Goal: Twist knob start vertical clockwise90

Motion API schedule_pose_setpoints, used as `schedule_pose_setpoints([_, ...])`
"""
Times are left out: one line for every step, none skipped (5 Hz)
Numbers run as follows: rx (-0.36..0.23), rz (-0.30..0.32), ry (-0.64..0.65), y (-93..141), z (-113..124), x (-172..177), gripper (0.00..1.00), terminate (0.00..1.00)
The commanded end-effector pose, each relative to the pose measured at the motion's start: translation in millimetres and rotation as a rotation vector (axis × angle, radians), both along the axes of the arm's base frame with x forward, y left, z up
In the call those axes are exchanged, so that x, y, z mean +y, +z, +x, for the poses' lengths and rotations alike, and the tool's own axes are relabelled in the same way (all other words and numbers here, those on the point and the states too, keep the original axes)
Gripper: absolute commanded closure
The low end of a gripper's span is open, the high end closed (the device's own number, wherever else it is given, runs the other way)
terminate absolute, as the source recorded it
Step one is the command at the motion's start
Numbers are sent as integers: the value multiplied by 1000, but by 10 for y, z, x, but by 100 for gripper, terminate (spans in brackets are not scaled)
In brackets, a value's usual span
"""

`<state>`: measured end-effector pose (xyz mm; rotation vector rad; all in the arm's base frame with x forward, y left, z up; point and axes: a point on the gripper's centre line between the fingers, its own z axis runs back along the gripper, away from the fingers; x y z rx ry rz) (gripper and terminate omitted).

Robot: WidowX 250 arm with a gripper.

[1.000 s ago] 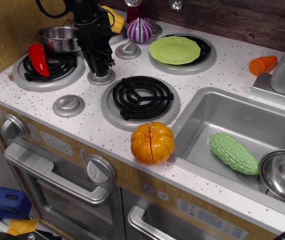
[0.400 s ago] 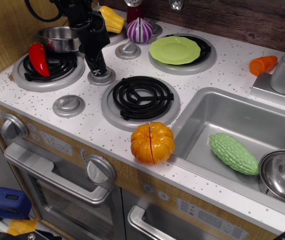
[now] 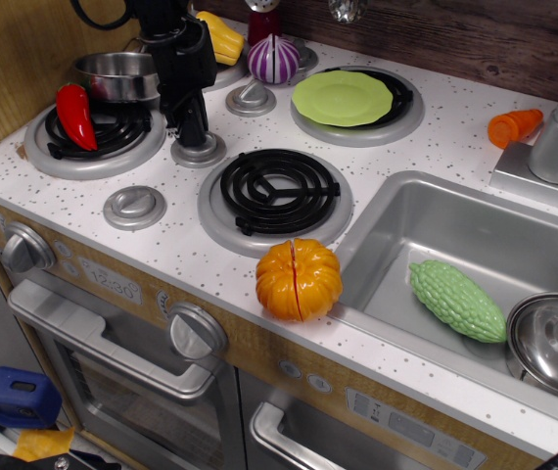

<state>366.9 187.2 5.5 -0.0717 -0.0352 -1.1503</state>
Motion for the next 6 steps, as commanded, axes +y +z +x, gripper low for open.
schedule_pose_setpoints([25, 71, -161, -15, -318, 447, 100, 0])
schedule_pose_setpoints([30, 43, -320, -70, -356, 530, 100, 0])
schedule_pose_setpoints([-49, 83, -397, -71, -487, 474, 100, 0])
schedule_pose_setpoints([-62, 46, -457, -156, -546, 467, 100, 0])
schedule_pose_setpoints([-65, 77, -379, -151, -621, 377, 100, 0])
schedule_pose_setpoints([-33, 21, -391, -176, -613, 382, 100, 100])
